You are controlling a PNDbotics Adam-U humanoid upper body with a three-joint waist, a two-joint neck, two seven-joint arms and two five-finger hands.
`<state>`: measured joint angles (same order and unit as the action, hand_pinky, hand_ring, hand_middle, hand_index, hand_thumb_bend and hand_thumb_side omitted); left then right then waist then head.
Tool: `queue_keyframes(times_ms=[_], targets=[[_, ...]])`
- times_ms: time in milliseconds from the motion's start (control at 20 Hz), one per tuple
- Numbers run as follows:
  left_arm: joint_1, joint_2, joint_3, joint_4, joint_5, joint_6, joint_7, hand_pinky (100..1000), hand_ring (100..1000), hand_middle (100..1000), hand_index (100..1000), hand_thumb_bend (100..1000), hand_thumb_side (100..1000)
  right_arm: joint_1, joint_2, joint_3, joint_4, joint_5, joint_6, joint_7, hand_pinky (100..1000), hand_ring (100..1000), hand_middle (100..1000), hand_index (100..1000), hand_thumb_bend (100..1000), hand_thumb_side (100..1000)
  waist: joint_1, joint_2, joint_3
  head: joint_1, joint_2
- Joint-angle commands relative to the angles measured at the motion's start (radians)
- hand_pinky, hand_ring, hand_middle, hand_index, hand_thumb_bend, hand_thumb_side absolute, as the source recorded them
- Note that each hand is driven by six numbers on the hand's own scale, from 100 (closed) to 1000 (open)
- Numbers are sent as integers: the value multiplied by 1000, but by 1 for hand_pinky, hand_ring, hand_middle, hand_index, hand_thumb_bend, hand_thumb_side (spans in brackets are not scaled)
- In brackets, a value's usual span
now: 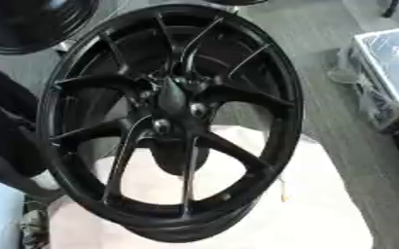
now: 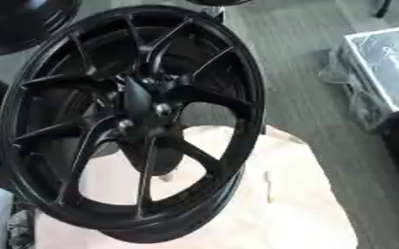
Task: Pull the pin out of the wheel hub.
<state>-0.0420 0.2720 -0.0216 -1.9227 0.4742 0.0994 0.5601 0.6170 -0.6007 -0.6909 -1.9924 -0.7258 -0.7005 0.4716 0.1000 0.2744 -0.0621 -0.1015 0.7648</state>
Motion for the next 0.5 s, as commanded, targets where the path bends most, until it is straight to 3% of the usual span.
queue_keyframes(times_ms=[50,150,200,350,500], targets=[[-20,23,6,-27,-10,-4,-5,689,708,636,787,375,1000,11,54,-57,-8,45,14,48,1000,928,963,1000,202,468,-4,-5,-5,19,5],[-30,28,1,-30,-11,-2,-10,690,708,636,788,372,1000,10,100,-79,-8,74,33,76,1000,948,987,1000,313,492,-3,-3,-5,20,5],[-34,30,-1,-31,-11,-1,-13,689,709,636,788,371,1000,8,123,-81,-8,88,29,90,1000,956,999,1000,383,437,-4,-2,-3,19,5],[-43,34,-9,-33,-12,4,-22,689,709,637,788,377,1000,3,193,-66,-8,130,-4,133,1000,961,1000,1000,411,273,-8,1,7,3,5],[-50,38,-13,-36,-12,7,-29,689,708,637,788,374,1000,-3,263,-50,-8,174,-47,176,1000,967,1000,1000,399,190,-13,2,19,-14,5]])
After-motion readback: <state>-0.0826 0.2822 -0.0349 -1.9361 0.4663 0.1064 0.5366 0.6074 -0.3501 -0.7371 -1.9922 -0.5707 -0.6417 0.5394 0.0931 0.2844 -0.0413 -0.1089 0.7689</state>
